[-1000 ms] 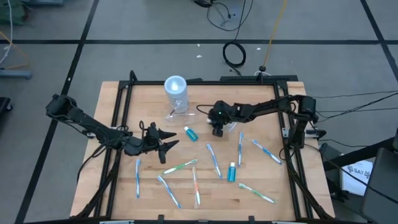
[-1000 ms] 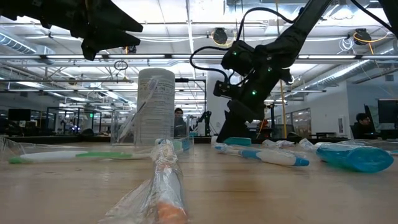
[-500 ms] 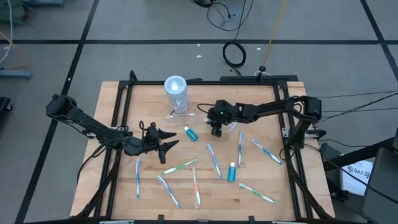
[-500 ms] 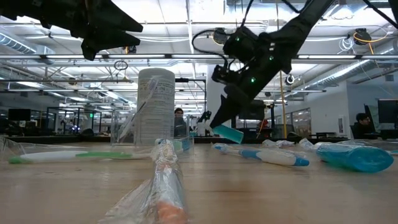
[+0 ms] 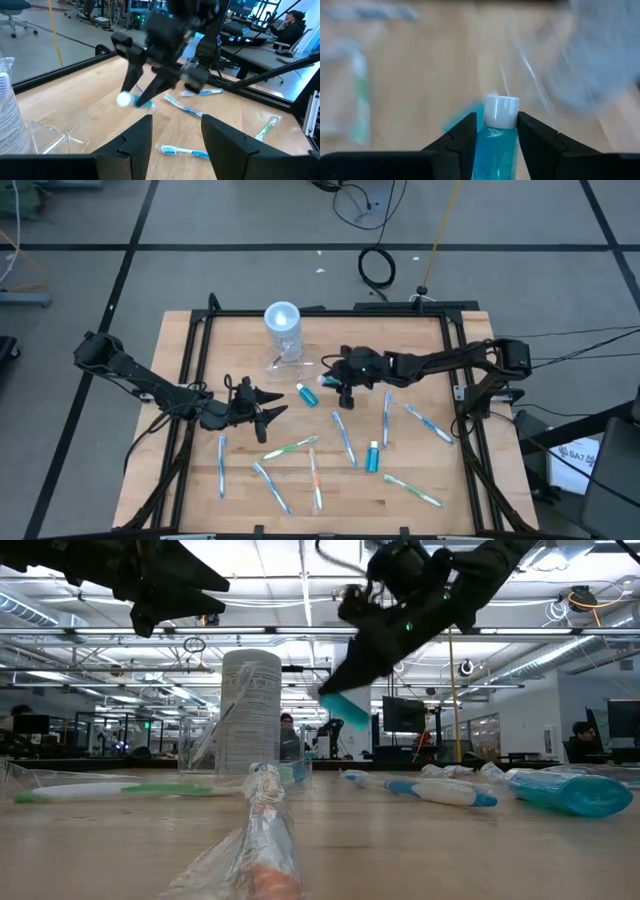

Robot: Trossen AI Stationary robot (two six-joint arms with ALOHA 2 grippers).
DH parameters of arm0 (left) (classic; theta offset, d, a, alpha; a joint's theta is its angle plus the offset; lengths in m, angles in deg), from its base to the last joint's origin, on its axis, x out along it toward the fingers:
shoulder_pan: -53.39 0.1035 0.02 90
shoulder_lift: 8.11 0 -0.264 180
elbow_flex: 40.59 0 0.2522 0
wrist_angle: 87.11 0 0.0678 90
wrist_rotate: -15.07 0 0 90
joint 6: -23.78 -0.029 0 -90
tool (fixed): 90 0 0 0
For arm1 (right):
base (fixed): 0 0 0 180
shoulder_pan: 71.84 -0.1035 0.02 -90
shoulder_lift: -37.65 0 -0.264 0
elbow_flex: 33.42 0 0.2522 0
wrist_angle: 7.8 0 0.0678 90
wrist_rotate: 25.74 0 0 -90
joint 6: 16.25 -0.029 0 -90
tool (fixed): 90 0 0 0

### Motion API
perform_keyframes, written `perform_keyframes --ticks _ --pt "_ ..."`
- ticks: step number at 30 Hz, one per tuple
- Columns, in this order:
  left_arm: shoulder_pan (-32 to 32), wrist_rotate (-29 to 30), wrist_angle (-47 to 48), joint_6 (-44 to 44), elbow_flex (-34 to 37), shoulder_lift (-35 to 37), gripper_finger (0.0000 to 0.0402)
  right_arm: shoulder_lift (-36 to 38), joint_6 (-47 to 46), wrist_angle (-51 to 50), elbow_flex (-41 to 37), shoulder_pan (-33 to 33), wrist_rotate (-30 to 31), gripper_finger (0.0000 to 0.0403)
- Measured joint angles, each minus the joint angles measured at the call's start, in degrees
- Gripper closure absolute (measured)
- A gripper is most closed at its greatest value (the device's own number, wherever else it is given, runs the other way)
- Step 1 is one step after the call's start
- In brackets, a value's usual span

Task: Pick & Place toothbrushing station
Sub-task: Put the top right blue mouthwash into the transparent organizer

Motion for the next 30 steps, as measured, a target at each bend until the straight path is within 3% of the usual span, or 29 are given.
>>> perform_keyframes --ticks 4,8,13,17,20,24,30 --pt "0.0 -0.7 0.7 -2.9 0.0 -0.4 0.0224 0.5 0.0 4.4 0.0 -1.0 -9.7 0.0278" --pt "0.8 -4.2 -0.8 -13.9 0.0 -2.1 0.0224 0.5 -1.4 8.1 0.0 -1.8 -18.7 0.0278" --pt "2.2 -7.2 -10.0 -37.4 0.0 -5.7 0.0224 0.5 -6.5 7.8 0.0 -1.9 -19.8 0.0278" --pt "3.5 -8.7 -16.4 -46.9 -2.0 -7.6 0.0224 0.5 -6.2 7.7 0.0 -1.9 -19.8 0.0278" --pt "5.7 -11.7 -9.9 -47.2 -6.7 -8.9 0.0224 0.5 -6.0 7.8 0.0 -1.9 -19.9 0.0278" --pt "8.9 -17.5 8.4 -45.5 -16.0 -11.9 0.022 0.5 -6.2 7.8 0.0 -1.8 -19.8 0.0278" --pt "10.8 -17.8 23.5 -43.7 -26.1 -15.7 0.018 0.5 -6.1 5.9 0.0 -1.7 -19.9 0.0278"
